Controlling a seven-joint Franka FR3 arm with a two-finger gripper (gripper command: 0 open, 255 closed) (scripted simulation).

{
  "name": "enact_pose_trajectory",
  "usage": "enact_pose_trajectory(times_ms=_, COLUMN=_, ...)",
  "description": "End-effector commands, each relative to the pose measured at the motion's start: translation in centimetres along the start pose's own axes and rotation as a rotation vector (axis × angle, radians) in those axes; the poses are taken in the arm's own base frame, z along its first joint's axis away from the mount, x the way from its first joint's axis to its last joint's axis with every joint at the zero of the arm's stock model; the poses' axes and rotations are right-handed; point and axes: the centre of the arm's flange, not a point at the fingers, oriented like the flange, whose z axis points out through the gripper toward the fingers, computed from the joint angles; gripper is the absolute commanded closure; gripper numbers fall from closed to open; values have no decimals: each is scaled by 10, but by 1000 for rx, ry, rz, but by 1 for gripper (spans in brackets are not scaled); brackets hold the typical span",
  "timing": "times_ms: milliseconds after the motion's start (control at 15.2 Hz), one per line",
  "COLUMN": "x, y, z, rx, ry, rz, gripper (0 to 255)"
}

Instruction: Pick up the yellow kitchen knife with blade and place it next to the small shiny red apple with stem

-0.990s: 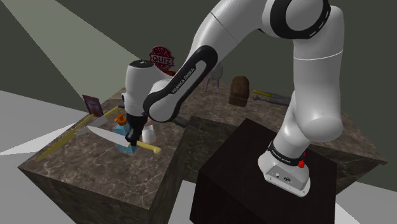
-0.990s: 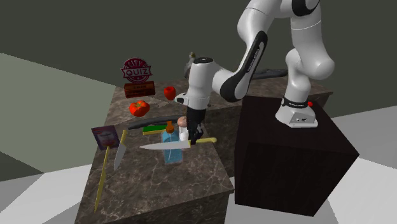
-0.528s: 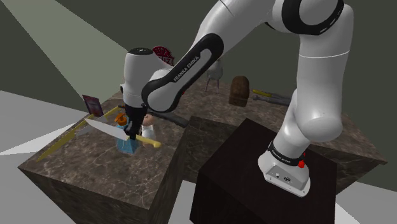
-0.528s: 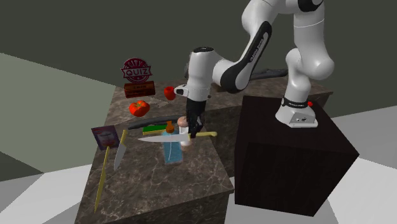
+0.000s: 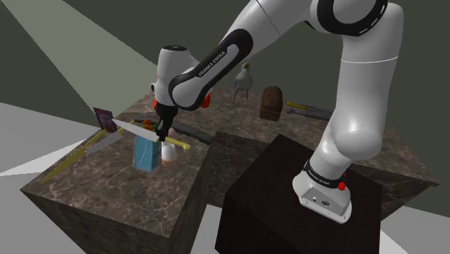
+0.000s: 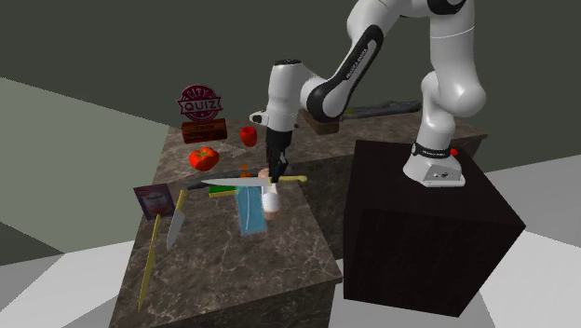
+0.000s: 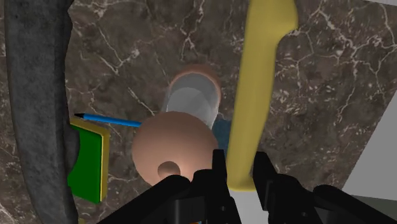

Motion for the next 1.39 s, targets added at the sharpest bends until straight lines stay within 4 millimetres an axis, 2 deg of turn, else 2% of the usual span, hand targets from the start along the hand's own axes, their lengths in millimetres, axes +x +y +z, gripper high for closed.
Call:
enact_pose_trajectory(times_ms=0, x=-5, y=29, z=0, rx=1, ry=-7, rz=1, gripper=255)
enact_pose_trajectory(times_ms=1320, x=-34, y=291, z=-23, rx=1, ry=-7, rz=1, gripper=255)
